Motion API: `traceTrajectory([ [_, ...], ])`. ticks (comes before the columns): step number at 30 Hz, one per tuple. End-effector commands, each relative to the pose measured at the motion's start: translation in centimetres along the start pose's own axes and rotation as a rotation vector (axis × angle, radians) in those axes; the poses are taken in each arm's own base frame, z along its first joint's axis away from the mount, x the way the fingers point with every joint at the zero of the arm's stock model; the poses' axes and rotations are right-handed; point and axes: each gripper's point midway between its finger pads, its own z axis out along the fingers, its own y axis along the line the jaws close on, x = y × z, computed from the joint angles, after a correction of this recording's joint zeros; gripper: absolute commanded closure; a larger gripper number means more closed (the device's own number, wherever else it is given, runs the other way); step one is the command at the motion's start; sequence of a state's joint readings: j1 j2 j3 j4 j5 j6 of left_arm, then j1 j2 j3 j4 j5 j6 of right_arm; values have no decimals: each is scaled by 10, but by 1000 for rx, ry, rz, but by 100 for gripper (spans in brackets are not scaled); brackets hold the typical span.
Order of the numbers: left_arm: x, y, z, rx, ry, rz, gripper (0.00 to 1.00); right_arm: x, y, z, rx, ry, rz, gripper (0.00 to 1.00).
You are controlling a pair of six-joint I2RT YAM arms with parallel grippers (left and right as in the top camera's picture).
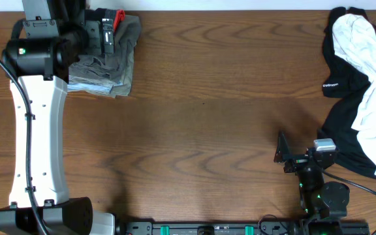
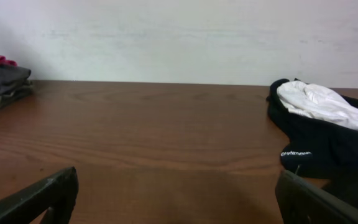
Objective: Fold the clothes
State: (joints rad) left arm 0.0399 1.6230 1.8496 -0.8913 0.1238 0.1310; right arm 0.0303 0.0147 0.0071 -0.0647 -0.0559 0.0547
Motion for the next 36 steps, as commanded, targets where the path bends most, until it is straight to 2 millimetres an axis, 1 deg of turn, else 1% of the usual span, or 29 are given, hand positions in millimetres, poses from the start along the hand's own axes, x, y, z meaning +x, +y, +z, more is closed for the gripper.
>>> traceTrajectory([
  [1,-1,2,-3,-9,-6,-5,2,0,2,0,-11,-2,-8,1],
  [26,-1,2,-3,-9,-6,-5,2,0,2,0,-11,-2,-8,1],
  [31,10,5,4,-13,27,-13,2,0,2,0,-11,-2,-8,1],
  [36,23,8,-7,-42,34,-13,2,0,2,0,-11,-2,-8,1],
])
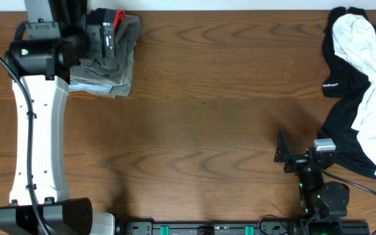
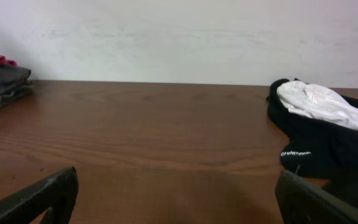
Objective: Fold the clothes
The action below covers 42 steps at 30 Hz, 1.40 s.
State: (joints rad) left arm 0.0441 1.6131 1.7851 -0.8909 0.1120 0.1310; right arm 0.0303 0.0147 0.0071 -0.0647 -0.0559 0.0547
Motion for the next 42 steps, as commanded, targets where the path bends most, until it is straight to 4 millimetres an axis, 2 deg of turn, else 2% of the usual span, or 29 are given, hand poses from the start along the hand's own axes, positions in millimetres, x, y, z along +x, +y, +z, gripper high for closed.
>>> traceTrajectory([
  [1,7,5,-19,-30,-19,-8,2,0,2,0,-11,-2,-8,1],
  [5,29,-4,-27,8,-21,-8,2,0,2,0,-11,-2,-8,1],
  [11,51,-22,-23,100,-191,12,2,0,2,0,-11,-1,-8,1],
  [17,102,-54,-22,236,-336,56,2,0,2,0,-11,-1,-8,1],
  [22,136,-72,-32,260,-525,111,2,0,2,0,-11,-1,-8,1],
  [27,176,-74,-36,260,-632,129,2,0,2,0,-11,-2,-8,1],
  [33,209,-74,-31,256,-685,137,2,0,2,0,-11,-1,-8,1],
  [42,228,-71,-27,233,-743,138,2,0,2,0,-11,-1,-8,1],
])
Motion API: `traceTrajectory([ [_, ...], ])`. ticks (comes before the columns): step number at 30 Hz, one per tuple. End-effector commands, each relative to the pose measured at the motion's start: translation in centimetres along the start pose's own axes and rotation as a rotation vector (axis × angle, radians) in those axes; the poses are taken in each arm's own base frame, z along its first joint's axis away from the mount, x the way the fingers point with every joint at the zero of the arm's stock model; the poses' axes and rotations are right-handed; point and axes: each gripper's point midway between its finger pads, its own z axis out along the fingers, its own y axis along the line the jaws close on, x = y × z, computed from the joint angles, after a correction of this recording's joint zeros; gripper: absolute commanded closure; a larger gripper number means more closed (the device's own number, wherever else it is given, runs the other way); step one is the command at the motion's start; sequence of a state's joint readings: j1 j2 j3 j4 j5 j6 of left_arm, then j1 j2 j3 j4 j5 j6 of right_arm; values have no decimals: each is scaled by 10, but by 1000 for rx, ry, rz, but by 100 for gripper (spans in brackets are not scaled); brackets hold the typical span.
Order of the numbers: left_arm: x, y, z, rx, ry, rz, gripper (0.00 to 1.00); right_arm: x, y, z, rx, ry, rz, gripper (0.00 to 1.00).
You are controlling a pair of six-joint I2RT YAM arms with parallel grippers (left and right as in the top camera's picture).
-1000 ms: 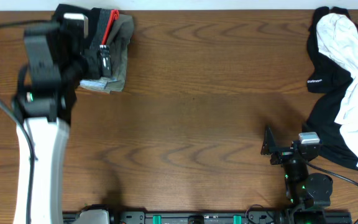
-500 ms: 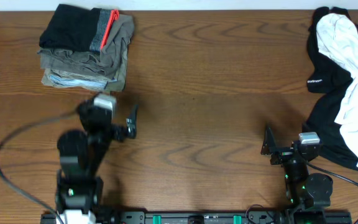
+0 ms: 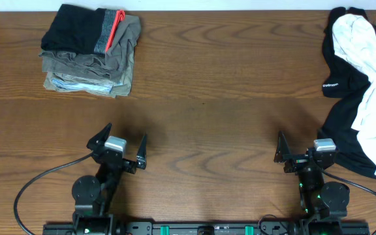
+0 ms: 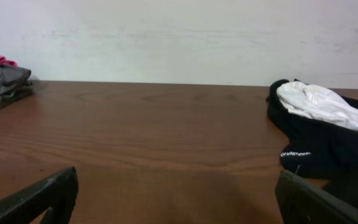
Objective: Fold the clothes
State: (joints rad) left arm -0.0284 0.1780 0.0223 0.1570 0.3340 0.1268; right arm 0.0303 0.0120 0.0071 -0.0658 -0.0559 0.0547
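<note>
A stack of folded clothes (image 3: 90,49) lies at the back left, a black piece with a red stripe on top; its edge shows as the folded stack (image 4: 2,81) in the right wrist view. An unfolded black and white pile (image 3: 361,78) lies crumpled at the right edge, also seen as the pile (image 4: 328,124). My left gripper (image 3: 121,145) sits low near the front edge, open and holding nothing. Near the front right, my right gripper (image 3: 311,151) is open too, beside the pile's lower part. The right gripper (image 4: 176,205) has only bare table between its fingers.
The wooden table (image 3: 227,98) stretches between stack and pile. A pale wall (image 4: 179,37) rises behind its far edge. Cables (image 3: 44,179) loop from both arm bases at the front edge.
My left arm has left the folded stack at the back left and now sits drawn back at the front edge, gripper open. The stack is fully uncovered. The right arm has not moved.
My left arm reached across the table with its gripper on the folded stack at the back left. It was still there a moment later, slightly further back. Now it is at the front and the stack lies alone. The right gripper stayed open at the front right.
</note>
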Motion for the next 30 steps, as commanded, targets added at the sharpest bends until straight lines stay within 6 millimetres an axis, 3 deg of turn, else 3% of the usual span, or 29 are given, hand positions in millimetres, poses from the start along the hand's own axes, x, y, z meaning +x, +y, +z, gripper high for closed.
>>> traceTrajectory([
  [1,3,0,-3,-6,-11,-9,2,1,2,0,-11,0,-8,1],
  [9,22,3,-10,-37,59,-27,2,1,2,0,-11,0,-8,1],
  [30,21,8,-10,-69,53,-24,2,1,1,0,-7,1,-8,1],
])
